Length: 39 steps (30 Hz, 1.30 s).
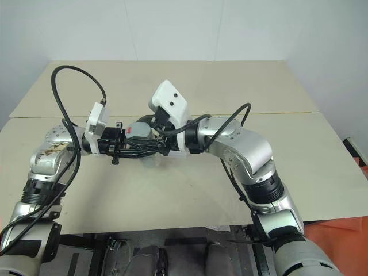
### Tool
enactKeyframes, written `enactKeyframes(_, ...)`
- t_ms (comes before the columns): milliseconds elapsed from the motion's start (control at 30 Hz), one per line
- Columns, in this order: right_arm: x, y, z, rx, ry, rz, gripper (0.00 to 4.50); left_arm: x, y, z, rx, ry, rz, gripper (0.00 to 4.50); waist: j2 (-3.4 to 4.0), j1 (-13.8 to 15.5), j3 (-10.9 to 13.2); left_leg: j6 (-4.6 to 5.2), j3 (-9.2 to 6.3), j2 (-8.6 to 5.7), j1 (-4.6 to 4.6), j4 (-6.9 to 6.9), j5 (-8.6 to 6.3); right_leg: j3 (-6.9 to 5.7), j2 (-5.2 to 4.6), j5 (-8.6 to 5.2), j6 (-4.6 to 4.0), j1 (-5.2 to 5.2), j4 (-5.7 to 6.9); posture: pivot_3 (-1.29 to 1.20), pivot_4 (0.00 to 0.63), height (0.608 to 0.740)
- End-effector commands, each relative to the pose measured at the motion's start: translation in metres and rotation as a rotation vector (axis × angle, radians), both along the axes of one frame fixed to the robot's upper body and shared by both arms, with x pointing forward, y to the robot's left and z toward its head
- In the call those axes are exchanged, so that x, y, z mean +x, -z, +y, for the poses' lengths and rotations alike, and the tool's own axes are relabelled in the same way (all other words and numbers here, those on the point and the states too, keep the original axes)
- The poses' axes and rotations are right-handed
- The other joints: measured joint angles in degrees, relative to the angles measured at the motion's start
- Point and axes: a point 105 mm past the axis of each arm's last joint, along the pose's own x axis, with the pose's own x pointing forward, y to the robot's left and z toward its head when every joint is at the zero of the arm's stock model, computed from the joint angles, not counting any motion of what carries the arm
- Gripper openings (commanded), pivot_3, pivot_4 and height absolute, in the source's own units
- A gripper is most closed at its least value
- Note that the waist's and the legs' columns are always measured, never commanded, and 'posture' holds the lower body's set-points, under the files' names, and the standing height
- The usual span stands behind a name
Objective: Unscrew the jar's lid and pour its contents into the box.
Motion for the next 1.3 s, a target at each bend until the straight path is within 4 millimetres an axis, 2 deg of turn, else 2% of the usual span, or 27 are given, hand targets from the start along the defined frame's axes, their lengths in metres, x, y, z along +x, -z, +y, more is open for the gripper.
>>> enactKeyframes(33,0.0,-0.016,-0.002,0.025,0.001,-0.077,2.78,-0.008,-0.009,-0.003,0.01,0.054,-0.051,1.96,0.0,-0.01,0.0,0.0,0.0,0.0,0.0,0.0,0.0,0.0,0.0,0.0,0.0,0.0,0.0,0.0,0.15,0.74)
enactKeyframes(100,-0.002,-0.016,-0.003,0.03,-0.042,-0.088,2.78,-0.013,-0.008,-0.003,0.021,0.087,-0.053,1.96,0.0,-0.01,0.0,0.0,0.0,0.0,0.0,0.0,0.0,0.0,0.0,0.0,0.0,0.0,0.0,0.0,0.15,0.74)
enactKeyframes(267,-0.019,-0.016,-0.01,0.041,-0.366,-0.101,2.78,-0.034,-0.007,-0.001,0.06,0.238,-0.086,1.96,0.01,-0.02,0.01,0.01,0.0,0.0,0.0,0.0,0.0,0.0,0.0,0.0,0.0,0.0,-0.04,0.0,0.15,0.74)
enactKeyframes(467,-0.016,-0.009,-0.008,0.001,-0.679,-0.079,2.78,-0.04,-0.006,-0.003,0.083,0.275,-0.106,1.96,0.03,-0.17,0.02,0.04,0.0,0.01,0.06,0.01,-0.02,0.03,0.02,0.0,0.0,0.0,-0.03,0.0,0.15,0.74)
enactKeyframes(600,-0.006,-0.003,-0.001,-0.024,-0.761,-0.072,2.78,-0.039,-0.006,-0.005,0.08,0.276,-0.121,1.96,0.05,-0.25,0.03,-0.03,0.01,0.01,0.07,0.0,0.02,0.05,0.04,0.0,0.0,-0.01,0.08,0.0,0.15,0.74)
enactKeyframes(733,0.005,-0.001,0.007,-0.038,-0.729,-0.093,2.78,-0.034,-0.007,-0.007,0.061,0.248,-0.132,1.96,0.06,-0.19,0.04,-0.08,0.02,0.01,0.03,0.0,0.05,0.04,0.04,0.0,0.0,-0.04,0.07,0.0,0.15,0.74)
enactKeyframes(800,0.012,-0.003,0.008,-0.026,-0.67,-0.102,3.48,-0.032,-0.009,-0.006,0.05,0.235,-0.133,1.96,0.06,-0.03,0.04,-0.1,0.01,0.02,0.02,0.0,0.07,0.02,0.04,0.0,0.0,-0.04,0.08,0.0,0.15,0.74)
enactKeyframes(900,0.018,-0.008,0.003,-0.003,-0.605,-0.128,4.31,-0.029,-0.013,-0.002,0.033,0.208,-0.123,1.96,0.06,0.0,0.04,-0.12,0.01,0.01,0.0,0.03,0.08,0.01,0.04,0.0,0.0,-0.04,0.08,0.0,0.15,0.74)
enactKeyframes(933,0.02,-0.011,0.0,0.011,-0.577,-0.14,4.46,-0.027,-0.013,-0.001,0.025,0.195,-0.114,1.96,0.06,-0.04,0.04,-0.13,0.01,0.02,0.0,0.03,0.08,0.01,0.04,0.0,0.0,-0.04,0.08,0.0,0.15,0.74)
enactKeyframes(1033,0.024,-0.019,-0.009,0.063,-0.501,-0.142,4.46,-0.022,-0.014,0.002,0.013,0.165,-0.091,1.96,0.06,-0.14,0.04,-0.19,0.01,0.02,0.01,-0.01,0.12,0.01,0.04,0.0,0.0,-0.08,0.13,0.0,0.15,0.74)
enactKeyframes(1133,0.028,-0.017,-0.026,0.084,-0.406,-0.159,4.46,-0.015,-0.016,0.006,0.0,0.125,-0.069,1.96,0.06,-0.03,0.04,-0.19,0.01,0.02,0.01,0.0,0.12,0.01,0.04,0.0,0.0,-0.06,0.13,0.0,0.15,0.74)
enactKeyframes(1300,0.014,-0.02,-0.042,0.114,-0.299,-0.174,4.46,-0.004,-0.012,0.014,-0.028,0.039,-0.021,1.96,0.06,0.05,0.04,-0.18,0.0,0.02,-0.04,0.02,0.12,-0.01,0.04,0.0,0.0,-0.08,0.1,0.0,0.15,0.74)
